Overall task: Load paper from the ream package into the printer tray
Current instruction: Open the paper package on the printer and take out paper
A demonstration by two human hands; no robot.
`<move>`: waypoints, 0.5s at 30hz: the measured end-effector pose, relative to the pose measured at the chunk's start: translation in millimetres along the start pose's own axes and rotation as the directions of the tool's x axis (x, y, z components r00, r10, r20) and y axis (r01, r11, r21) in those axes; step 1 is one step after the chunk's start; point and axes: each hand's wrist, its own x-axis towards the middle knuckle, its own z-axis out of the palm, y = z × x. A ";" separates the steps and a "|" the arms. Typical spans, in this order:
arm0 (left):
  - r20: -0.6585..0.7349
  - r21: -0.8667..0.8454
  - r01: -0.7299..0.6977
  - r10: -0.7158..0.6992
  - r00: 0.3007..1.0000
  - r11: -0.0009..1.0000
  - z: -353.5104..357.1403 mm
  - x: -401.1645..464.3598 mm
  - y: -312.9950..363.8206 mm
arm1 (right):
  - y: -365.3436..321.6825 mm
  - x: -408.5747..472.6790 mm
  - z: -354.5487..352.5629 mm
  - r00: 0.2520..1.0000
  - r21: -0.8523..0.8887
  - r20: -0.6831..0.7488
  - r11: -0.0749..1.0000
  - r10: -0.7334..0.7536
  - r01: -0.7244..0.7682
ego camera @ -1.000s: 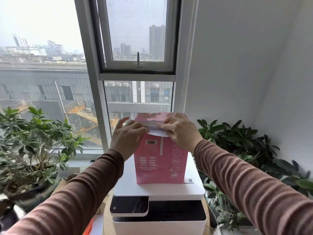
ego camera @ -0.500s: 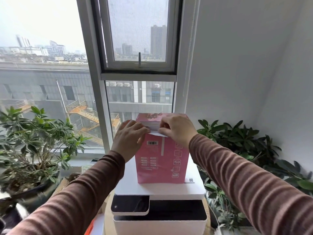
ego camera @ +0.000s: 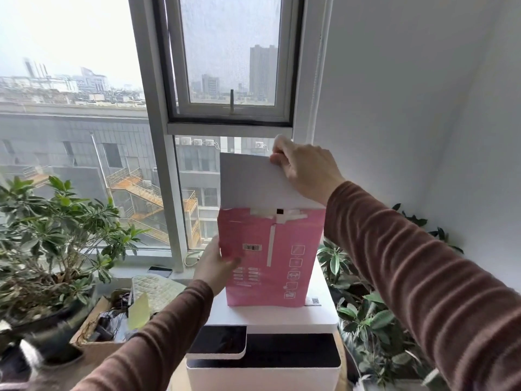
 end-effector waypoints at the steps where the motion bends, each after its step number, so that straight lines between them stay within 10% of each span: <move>1: 0.055 -0.113 0.078 -0.072 0.996 0.991 2.1 0.9 0.2 | 2.1 2.1 -6.3 0.998 0.076 0.066 0.997 0.011 -0.016; 6: 0.136 -0.410 0.203 -0.160 0.978 0.889 7.1 10.4 -6.5 | 9.6 -4.7 -12.8 0.851 0.545 0.507 0.816 -0.140 -0.190; 10: 0.159 -0.496 0.151 -0.082 0.984 0.855 10.2 21.9 -6.4 | -2.8 -11.8 -1.5 0.835 0.701 0.527 0.635 -0.157 -0.323; 15: 0.311 -0.668 0.402 -0.256 0.915 0.626 13.3 20.6 3.3 | -32.6 -12.3 49.7 0.948 0.495 0.314 0.843 0.053 -0.211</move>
